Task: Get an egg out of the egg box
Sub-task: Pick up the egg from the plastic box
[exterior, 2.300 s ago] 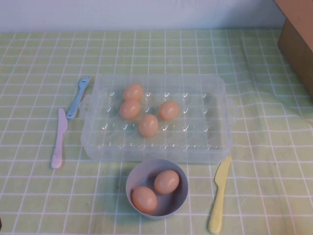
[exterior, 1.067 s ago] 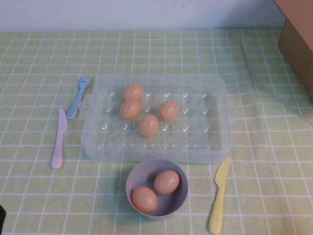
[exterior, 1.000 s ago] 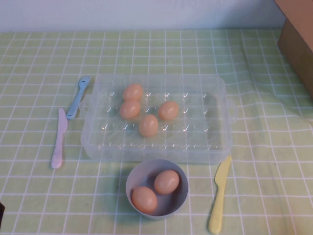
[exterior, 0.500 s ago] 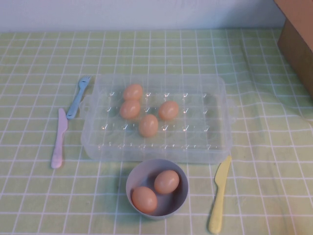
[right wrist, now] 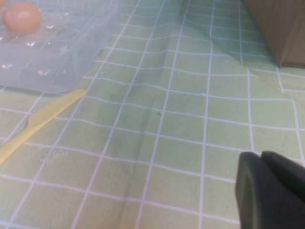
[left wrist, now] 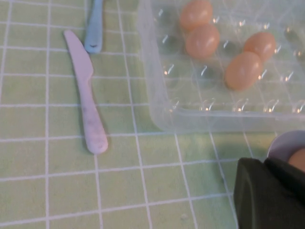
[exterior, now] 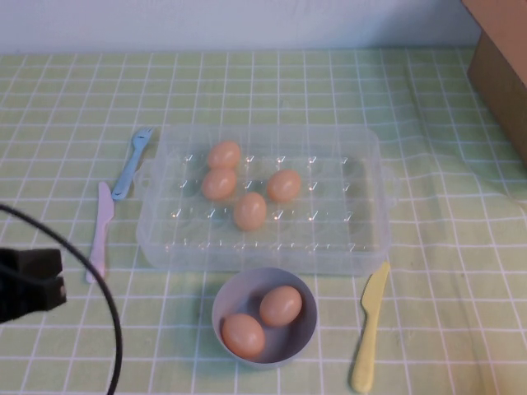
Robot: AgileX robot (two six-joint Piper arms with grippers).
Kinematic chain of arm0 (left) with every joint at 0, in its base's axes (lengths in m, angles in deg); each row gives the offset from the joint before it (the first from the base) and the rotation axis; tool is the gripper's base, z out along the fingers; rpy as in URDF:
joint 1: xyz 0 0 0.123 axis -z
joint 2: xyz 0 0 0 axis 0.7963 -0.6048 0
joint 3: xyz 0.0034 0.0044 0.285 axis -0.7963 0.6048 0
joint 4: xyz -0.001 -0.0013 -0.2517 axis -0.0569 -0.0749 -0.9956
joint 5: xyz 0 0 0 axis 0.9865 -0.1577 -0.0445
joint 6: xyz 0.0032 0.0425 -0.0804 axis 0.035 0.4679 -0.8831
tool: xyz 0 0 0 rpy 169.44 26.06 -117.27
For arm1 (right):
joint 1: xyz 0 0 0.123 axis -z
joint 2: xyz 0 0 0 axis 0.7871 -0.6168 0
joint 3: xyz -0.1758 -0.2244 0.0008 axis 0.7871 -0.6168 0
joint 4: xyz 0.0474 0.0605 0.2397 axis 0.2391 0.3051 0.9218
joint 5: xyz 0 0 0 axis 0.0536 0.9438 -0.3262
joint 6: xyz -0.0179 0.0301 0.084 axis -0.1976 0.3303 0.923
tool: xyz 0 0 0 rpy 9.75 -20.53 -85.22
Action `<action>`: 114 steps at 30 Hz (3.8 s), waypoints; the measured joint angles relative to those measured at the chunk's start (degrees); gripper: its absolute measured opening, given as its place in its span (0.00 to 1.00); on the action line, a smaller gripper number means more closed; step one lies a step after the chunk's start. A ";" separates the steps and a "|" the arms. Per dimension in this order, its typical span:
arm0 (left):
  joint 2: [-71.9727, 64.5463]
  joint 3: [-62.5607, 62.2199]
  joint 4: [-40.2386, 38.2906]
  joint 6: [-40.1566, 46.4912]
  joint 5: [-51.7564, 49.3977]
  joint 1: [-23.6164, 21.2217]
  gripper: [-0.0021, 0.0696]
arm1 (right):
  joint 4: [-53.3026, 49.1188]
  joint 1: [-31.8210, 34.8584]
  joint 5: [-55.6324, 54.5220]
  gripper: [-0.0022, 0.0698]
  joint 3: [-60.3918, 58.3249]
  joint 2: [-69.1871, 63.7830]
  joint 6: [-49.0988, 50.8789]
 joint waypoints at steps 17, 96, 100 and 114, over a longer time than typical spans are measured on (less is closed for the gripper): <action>-43.26 -33.68 5.15 9.16 -9.37 9.92 0.02 | 0.00 0.00 0.09 0.01 0.00 0.00 0.00; -72.79 -56.11 25.13 -8.91 -5.75 26.76 0.83 | 0.00 0.00 0.09 0.01 0.00 0.13 0.00; -72.79 -56.11 25.21 -8.98 -5.08 26.76 0.83 | 0.00 0.00 0.09 0.01 0.00 0.26 0.00; -75.23 -56.11 25.34 -9.04 -4.14 26.76 0.82 | 0.00 0.00 0.09 0.01 0.00 0.28 0.00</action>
